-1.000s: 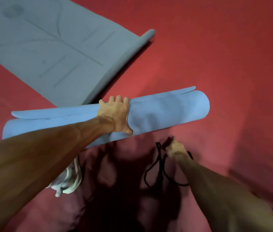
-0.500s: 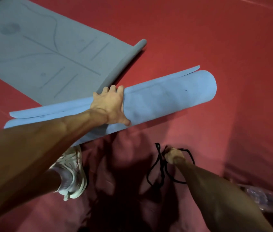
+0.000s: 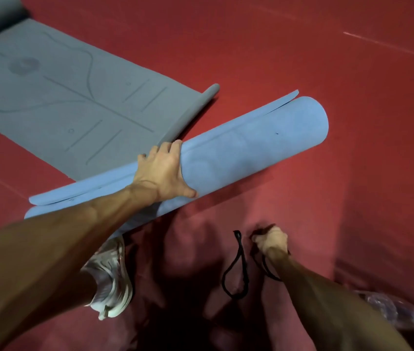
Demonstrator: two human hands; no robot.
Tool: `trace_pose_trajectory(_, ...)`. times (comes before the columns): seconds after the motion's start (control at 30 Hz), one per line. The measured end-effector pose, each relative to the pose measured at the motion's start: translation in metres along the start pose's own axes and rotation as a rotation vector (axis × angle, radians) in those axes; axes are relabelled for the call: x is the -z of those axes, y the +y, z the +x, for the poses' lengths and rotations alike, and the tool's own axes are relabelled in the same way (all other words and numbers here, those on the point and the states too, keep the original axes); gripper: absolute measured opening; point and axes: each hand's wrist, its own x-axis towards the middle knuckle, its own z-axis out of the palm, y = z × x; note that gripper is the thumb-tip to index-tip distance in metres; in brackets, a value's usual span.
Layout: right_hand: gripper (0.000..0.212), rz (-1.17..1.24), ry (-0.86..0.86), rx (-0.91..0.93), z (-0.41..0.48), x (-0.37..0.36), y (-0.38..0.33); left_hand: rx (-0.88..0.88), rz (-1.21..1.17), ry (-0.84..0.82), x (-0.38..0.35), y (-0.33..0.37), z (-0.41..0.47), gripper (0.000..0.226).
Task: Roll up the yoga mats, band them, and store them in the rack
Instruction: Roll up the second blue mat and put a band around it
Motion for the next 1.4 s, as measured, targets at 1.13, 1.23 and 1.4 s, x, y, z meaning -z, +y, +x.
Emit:
trace_pose_trajectory(1.13, 0.059, 0.576, -0.956, 1.194, -0.452, -0.104, -0.497, 0.531, -0.42, 0.684, 0.202, -0.346, -0.274, 0.139)
trace_pose_trajectory(1.23, 0.101, 0.392, -0.874, 1.267, -0.467, -0.139, -0.495, 0.508, -0.571, 0.66, 0.182, -0.371, -0.297, 0.137)
trace_pose_trajectory(1.4, 0.11, 0.056, -0.784, 1.445, -0.471, -0.194, -0.48, 0.535, -0.826, 0.673, 0.19, -0.394, -0.324, 0.07)
